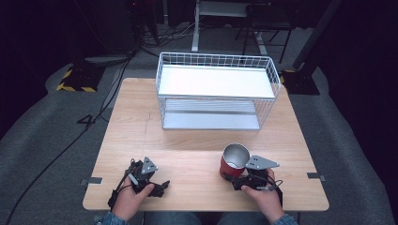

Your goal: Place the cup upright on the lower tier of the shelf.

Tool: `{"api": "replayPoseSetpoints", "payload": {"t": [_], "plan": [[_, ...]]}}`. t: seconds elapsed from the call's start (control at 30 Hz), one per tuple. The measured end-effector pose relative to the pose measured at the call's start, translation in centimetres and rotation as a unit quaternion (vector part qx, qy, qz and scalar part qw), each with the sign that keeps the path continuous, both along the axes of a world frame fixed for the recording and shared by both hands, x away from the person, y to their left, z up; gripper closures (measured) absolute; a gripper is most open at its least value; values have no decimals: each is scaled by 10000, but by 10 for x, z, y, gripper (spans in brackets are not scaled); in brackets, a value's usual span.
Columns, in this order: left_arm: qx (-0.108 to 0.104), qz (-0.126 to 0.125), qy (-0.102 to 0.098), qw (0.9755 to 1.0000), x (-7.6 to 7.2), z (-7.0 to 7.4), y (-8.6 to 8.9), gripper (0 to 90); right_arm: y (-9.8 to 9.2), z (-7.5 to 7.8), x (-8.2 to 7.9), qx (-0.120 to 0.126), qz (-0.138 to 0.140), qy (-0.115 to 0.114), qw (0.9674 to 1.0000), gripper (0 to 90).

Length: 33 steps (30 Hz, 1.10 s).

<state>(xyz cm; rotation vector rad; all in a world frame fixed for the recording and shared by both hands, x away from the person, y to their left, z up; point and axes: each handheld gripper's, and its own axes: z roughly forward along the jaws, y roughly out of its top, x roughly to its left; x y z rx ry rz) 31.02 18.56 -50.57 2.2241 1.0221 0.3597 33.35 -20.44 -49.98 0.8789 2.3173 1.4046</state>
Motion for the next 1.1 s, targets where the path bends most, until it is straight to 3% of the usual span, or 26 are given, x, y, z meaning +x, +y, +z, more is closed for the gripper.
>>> {"api": "replayPoseSetpoints", "payload": {"t": [0.63, 0.83, 1.1], "plan": [[0, 0, 1, 10000, 0, 0, 0, 1, -3, 1, -4, 154, -202, 105, 9996, 169], [0, 0, 1, 10000, 0, 0, 0, 1, -5, 12, -3, 236, -266, -146, 9993, 169], [0, 0, 0, 10000, 0, 0, 0, 1, -5, 31, 5, 283, -316, -266, 9987, 169]]}}
